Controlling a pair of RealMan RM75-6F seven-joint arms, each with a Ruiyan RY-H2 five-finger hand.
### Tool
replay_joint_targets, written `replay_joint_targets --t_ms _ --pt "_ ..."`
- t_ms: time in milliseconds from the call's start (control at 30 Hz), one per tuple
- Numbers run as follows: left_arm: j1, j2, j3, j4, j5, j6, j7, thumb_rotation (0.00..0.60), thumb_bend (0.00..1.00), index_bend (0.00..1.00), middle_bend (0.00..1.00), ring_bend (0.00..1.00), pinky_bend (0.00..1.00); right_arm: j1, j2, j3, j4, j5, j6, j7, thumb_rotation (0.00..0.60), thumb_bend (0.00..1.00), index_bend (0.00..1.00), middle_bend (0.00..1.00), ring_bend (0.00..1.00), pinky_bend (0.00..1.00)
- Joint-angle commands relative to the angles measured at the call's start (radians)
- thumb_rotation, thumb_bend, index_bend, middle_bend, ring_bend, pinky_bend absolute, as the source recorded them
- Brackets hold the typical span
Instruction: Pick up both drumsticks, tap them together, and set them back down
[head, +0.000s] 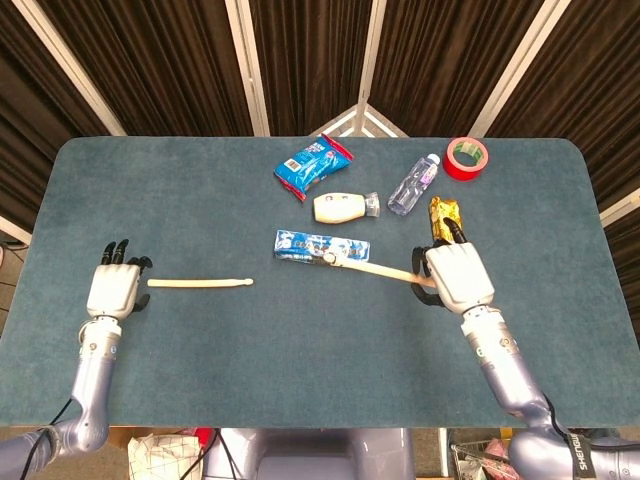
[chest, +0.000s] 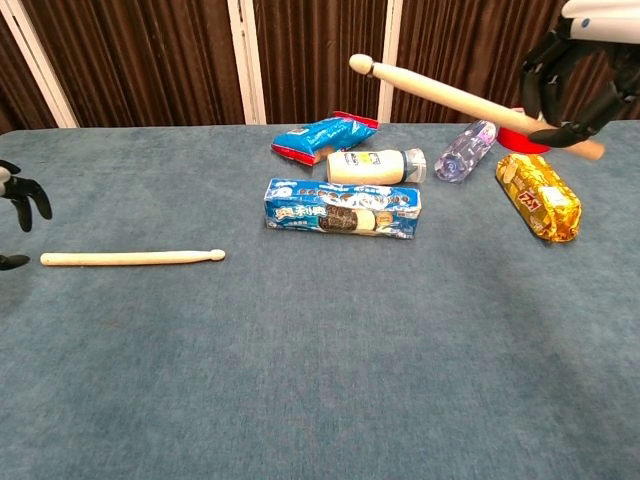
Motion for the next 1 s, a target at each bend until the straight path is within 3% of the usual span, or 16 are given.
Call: replay_joint_targets --t_ms 33,1000 --pt "-0.008 -0.013 0.005 0.014 -0.002 -0.005 0.009 0.600 0.37 0.36 0.40 0.05 0.03 -0.008 0.013 -0.005 -0.004 -0.011 0.001 0.016 0.600 0.47 0.70 0.61 0.42 0.07" --pt "-0.091 -0.180 0.003 0.161 -0.058 -0.033 0.157 0.600 0.44 0.44 0.46 0.10 0.03 -0.020 0.054 -0.018 0.023 -0.020 -0.006 0.058 0.600 0.47 0.70 0.61 0.42 0.07"
